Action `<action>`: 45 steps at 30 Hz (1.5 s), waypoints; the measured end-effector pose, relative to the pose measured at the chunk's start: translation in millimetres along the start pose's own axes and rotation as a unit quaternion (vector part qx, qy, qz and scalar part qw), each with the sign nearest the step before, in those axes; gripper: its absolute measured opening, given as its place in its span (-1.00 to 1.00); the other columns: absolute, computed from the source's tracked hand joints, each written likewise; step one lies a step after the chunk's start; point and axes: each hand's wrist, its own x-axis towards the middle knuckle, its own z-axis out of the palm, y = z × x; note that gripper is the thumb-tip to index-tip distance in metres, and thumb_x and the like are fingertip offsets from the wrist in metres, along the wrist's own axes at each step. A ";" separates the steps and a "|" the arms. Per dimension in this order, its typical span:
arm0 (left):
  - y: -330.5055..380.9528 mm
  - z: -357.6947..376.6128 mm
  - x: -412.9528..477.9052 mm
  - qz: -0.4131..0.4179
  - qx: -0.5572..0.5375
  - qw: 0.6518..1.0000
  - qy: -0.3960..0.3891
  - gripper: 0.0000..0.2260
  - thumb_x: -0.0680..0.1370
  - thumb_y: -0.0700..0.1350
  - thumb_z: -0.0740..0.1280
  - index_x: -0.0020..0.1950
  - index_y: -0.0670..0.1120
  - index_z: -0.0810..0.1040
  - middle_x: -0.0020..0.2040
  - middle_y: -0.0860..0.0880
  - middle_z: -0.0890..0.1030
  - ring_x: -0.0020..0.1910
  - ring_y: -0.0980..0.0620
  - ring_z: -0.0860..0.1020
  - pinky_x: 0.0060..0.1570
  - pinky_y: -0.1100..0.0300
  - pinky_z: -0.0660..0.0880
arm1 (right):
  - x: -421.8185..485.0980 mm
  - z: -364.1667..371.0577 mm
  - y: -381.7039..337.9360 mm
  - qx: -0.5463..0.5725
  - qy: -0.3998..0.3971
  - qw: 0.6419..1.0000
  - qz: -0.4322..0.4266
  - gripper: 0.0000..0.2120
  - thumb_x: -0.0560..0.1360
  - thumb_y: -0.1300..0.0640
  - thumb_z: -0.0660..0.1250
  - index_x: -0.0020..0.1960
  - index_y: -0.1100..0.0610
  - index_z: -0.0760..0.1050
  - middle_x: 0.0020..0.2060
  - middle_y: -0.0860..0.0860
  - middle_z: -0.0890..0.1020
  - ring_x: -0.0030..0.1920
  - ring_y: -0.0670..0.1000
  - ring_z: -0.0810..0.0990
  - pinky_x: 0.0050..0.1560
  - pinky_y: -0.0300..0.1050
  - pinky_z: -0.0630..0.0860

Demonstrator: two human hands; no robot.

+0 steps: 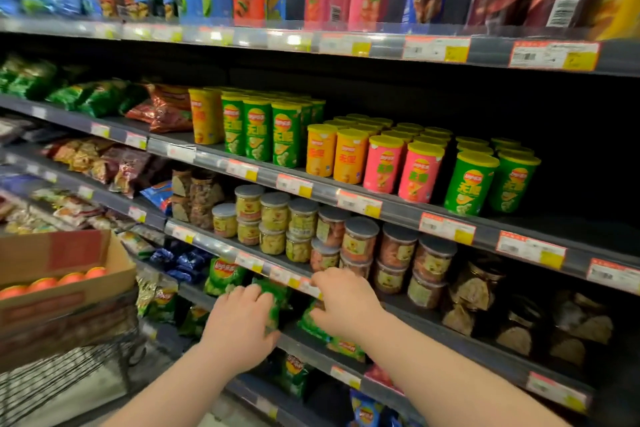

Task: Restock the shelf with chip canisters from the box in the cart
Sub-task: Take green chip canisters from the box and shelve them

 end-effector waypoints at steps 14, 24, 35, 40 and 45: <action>-120.1 18.1 -77.5 -0.130 -0.002 0.992 -0.004 -0.57 0.40 0.22 0.23 0.18 0.05 0.52 0.11 0.04 0.52 0.10 -0.05 0.54 -0.01 0.05 0.48 | 51.1 26.7 -140.6 -0.001 -0.038 0.988 -0.149 -0.57 0.51 0.04 0.29 0.34 0.12 0.34 0.22 0.15 0.44 0.23 0.23 0.40 0.20 0.13 0.37; -222.3 32.4 -68.8 -0.229 0.014 0.973 0.015 -0.43 0.36 0.34 0.14 0.34 0.18 0.34 0.31 0.14 0.39 0.33 0.08 0.38 0.26 0.16 0.34 | 158.3 38.4 -211.1 -0.007 -0.069 0.968 -0.243 -0.57 0.51 0.01 0.30 0.30 0.18 0.34 0.21 0.21 0.43 0.23 0.28 0.39 0.21 0.22 0.35; -318.6 44.2 -5.9 -0.293 -0.009 0.956 0.020 -0.32 0.35 0.43 0.11 0.40 0.17 0.28 0.32 0.20 0.34 0.34 0.18 0.35 0.29 0.27 0.32 | 291.4 36.3 -254.2 -0.021 -0.088 0.952 -0.292 -0.64 0.51 0.04 0.29 0.22 0.18 0.36 0.15 0.21 0.44 0.18 0.28 0.40 0.20 0.24 0.33; -352.8 47.4 -4.7 -0.330 -0.005 0.943 0.039 -0.29 0.32 0.42 0.10 0.41 0.15 0.29 0.37 0.19 0.33 0.34 0.17 0.36 0.28 0.28 0.34 | 325.2 41.7 -284.6 -0.028 -0.106 0.940 -0.322 -0.56 0.51 0.01 0.29 0.32 0.16 0.32 0.24 0.21 0.41 0.26 0.28 0.36 0.28 0.28 0.27; -393.0 50.2 -10.7 -0.355 -0.013 0.934 0.036 -0.34 0.34 0.36 0.15 0.40 0.17 0.30 0.36 0.15 0.35 0.35 0.11 0.36 0.24 0.21 0.38 | 343.6 51.4 -328.6 -0.041 -0.088 0.933 -0.347 -0.55 0.49 0.03 0.31 0.30 0.18 0.33 0.20 0.22 0.44 0.22 0.29 0.41 0.17 0.20 0.38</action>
